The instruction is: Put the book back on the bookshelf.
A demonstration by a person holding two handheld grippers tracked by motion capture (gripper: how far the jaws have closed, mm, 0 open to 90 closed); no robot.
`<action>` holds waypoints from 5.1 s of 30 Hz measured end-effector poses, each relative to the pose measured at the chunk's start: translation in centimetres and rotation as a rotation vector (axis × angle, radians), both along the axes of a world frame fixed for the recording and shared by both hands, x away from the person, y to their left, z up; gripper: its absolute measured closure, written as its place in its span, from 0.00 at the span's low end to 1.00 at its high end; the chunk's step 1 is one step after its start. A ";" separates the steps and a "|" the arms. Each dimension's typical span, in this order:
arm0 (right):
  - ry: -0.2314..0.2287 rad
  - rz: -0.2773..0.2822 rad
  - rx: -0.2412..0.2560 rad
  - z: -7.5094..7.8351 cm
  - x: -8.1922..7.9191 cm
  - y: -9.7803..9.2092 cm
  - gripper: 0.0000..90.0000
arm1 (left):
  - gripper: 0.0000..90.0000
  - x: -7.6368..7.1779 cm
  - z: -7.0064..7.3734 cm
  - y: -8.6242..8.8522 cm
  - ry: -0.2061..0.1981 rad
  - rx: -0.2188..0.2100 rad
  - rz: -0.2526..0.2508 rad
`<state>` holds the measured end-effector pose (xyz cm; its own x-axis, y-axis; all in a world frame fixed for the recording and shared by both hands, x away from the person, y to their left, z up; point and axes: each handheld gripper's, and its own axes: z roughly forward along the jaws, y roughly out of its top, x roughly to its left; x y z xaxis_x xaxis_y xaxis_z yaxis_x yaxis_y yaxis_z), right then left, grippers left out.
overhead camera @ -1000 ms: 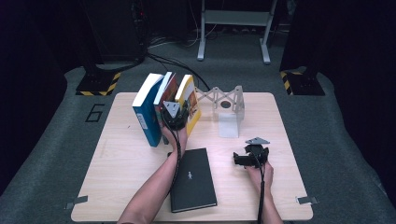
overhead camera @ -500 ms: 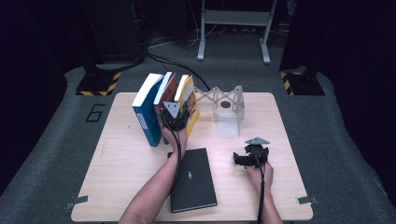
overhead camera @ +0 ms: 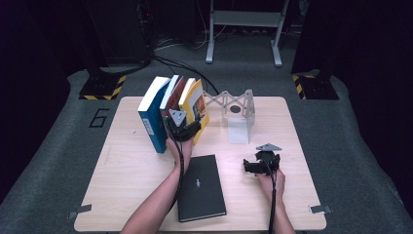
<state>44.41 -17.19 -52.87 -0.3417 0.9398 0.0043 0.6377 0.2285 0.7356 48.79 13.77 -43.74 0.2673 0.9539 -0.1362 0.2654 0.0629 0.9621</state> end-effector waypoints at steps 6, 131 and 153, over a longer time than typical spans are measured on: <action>0.003 -0.003 0.003 0.0 0.0 0.0 0.08 | 0.32 -1.8 0.4 0.8 0.015 0.015 -0.061; 0.334 0.528 0.253 7.1 2.1 12.7 0.53 | 0.00 -11.5 -9.5 11.8 0.454 0.280 -0.085; 0.403 0.510 0.309 8.6 3.0 12.8 0.69 | 0.00 -11.5 -9.5 11.8 0.454 0.279 -0.084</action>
<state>47.37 -4.37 -44.25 -0.6534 0.5988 0.4631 0.7428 0.3896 0.5444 37.32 25.59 -53.24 0.3180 0.9481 0.0001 0.6514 -0.2186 0.7266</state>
